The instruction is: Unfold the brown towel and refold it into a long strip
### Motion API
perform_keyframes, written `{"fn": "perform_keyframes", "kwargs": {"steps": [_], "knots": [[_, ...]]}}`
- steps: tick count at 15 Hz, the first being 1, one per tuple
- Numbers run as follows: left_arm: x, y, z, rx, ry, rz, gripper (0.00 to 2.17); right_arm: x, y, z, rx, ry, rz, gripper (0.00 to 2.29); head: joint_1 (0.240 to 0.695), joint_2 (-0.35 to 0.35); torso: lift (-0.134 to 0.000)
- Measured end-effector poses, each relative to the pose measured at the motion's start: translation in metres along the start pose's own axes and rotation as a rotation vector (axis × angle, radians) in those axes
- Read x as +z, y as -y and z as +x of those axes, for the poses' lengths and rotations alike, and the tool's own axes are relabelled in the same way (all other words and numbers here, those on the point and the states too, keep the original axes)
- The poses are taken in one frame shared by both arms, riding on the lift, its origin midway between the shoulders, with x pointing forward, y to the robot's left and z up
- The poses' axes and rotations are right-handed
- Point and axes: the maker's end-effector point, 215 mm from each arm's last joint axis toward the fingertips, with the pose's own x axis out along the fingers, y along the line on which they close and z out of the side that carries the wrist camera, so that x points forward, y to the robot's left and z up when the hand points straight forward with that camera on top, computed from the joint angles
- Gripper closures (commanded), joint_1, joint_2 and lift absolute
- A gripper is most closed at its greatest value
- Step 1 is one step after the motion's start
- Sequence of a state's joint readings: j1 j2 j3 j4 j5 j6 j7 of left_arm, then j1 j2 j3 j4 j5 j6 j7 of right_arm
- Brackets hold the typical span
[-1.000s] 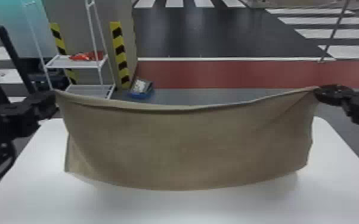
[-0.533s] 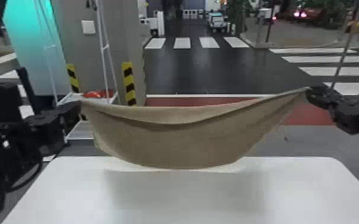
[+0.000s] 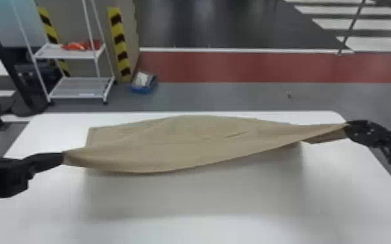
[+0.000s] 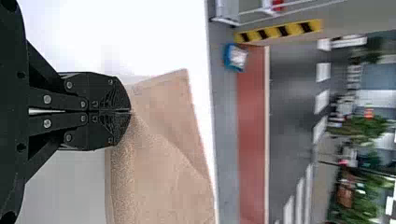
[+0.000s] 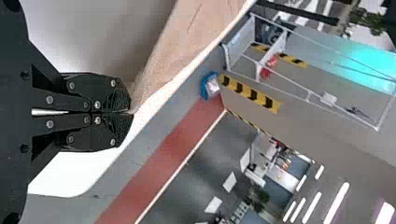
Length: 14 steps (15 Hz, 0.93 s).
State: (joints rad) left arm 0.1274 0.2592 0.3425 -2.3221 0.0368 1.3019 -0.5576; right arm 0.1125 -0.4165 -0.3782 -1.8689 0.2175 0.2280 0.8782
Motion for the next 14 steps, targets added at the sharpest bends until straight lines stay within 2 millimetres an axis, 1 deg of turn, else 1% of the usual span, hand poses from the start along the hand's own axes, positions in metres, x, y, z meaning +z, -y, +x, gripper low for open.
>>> {"fn": "perform_keyframes", "kwargs": {"steps": [2,3,5,6,7,8,9,10,12,14], "knots": [[-0.027,0.013,-0.017,-0.02,-0.069,-0.028,1.38,-0.021,-0.019,-0.021,0.057,-0.031,0.002,1.65,0.695,-0.07,-0.122],[-0.034,0.018,-0.024,-0.027,-0.091,-0.042,1.38,-0.03,-0.032,-0.03,0.103,-0.048,0.001,1.65,0.695,-0.076,-0.122],[-0.039,0.022,-0.036,-0.035,-0.105,-0.075,1.38,-0.039,-0.059,-0.05,0.207,-0.063,-0.03,1.65,0.695,-0.076,-0.122],[-0.039,0.022,-0.04,-0.033,-0.099,-0.089,1.38,-0.039,-0.065,-0.06,0.237,-0.058,-0.053,1.65,0.695,-0.074,-0.122],[-0.038,0.02,-0.044,-0.026,-0.09,-0.102,1.38,-0.036,-0.065,-0.069,0.245,-0.043,-0.076,1.65,0.695,-0.073,-0.122],[-0.037,0.019,-0.046,-0.019,-0.083,-0.108,1.38,-0.032,-0.062,-0.073,0.238,-0.025,-0.085,1.65,0.695,-0.073,-0.122],[-0.036,0.019,-0.046,-0.015,-0.08,-0.11,1.38,-0.026,-0.059,-0.071,0.228,-0.008,-0.084,1.65,0.695,-0.073,-0.122],[-0.033,0.021,-0.044,-0.016,-0.075,-0.107,1.38,-0.02,-0.058,-0.063,0.224,0.004,-0.079,1.65,0.695,-0.07,-0.122],[-0.026,0.02,-0.037,-0.006,-0.073,-0.103,1.38,-0.014,-0.056,-0.039,0.219,0.014,-0.075,1.65,0.695,-0.052,-0.122],[-0.021,0.011,-0.027,0.019,-0.084,-0.113,1.38,-0.01,-0.045,-0.013,0.203,0.028,-0.059,1.65,0.695,-0.039,-0.122]]}}
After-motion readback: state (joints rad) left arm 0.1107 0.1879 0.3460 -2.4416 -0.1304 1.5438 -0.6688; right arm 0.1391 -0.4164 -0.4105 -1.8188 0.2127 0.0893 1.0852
